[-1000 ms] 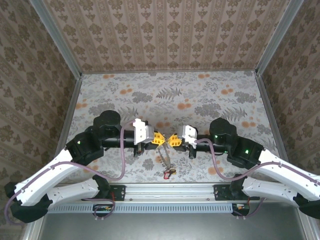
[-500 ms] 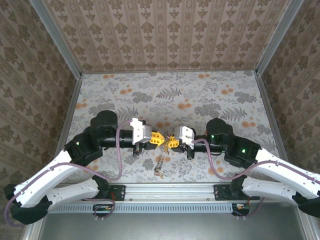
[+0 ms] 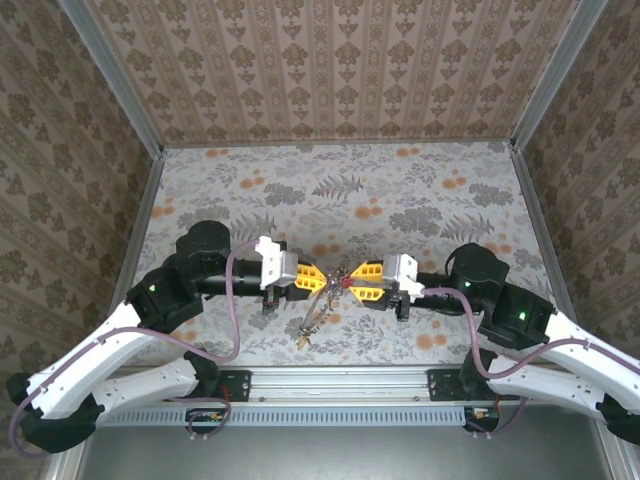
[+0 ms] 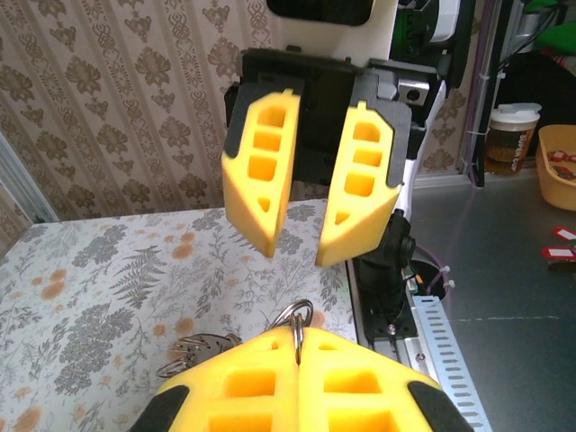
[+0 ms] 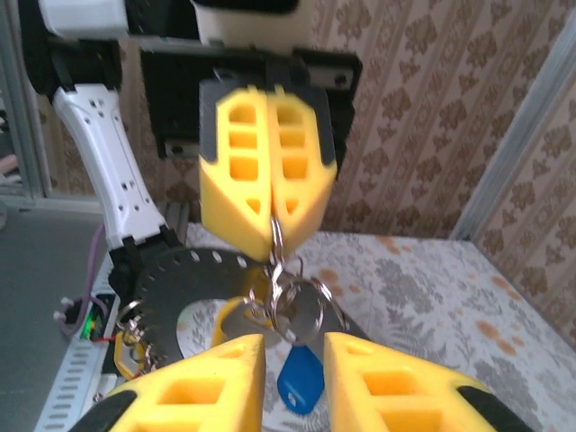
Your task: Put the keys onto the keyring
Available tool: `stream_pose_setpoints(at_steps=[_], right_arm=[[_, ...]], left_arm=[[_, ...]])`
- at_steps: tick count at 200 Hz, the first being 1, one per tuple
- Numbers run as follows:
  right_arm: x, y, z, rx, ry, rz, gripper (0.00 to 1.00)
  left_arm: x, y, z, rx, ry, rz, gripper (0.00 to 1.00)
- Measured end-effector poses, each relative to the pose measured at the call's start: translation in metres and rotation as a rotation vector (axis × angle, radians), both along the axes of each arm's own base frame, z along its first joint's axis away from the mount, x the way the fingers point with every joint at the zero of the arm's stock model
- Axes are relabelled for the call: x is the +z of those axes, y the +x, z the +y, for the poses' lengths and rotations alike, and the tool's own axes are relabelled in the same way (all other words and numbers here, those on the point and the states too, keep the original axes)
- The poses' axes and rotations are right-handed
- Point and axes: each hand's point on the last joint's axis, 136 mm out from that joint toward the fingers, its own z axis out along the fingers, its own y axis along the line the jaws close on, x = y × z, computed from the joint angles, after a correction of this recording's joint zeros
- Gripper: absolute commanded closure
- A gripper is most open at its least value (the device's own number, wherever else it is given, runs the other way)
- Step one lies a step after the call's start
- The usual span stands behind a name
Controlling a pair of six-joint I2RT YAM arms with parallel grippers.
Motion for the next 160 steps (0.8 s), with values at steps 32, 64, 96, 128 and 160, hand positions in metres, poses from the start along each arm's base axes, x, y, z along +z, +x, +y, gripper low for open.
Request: stream_pose_setpoints(at_steps=[32,64,96,128,160], right_arm=[[-0.006,-0.004,0.016,0.065,-0.013,0.027,0.85],[-0.012,-0.007,0.026,0.101,-0.021,0.053,0.86],[-0.013,-0.005,0.029,0.101,-0.026,0.06,0.86],[-0.011,-0.004,0.028,0.093,-0.02,0.055,0.8],[0.0,-0.011,0.021,0.093,0.009,0.033,0.78]], left_arm=[[-0.002,-0.001,0.0,-0.009,0.002,0.006,1.0],[-0.003,-0.001,0.0,-0.008,0.006,0.01,1.0],[-0.003,0.001,0.001,0.0,0.006,0.01,1.0],[-0.004,0.004,0.001,0.015,0.008,0.007,1.0],[-0.005,0.011,0.002,0.052,0.014,0.002,1.0]])
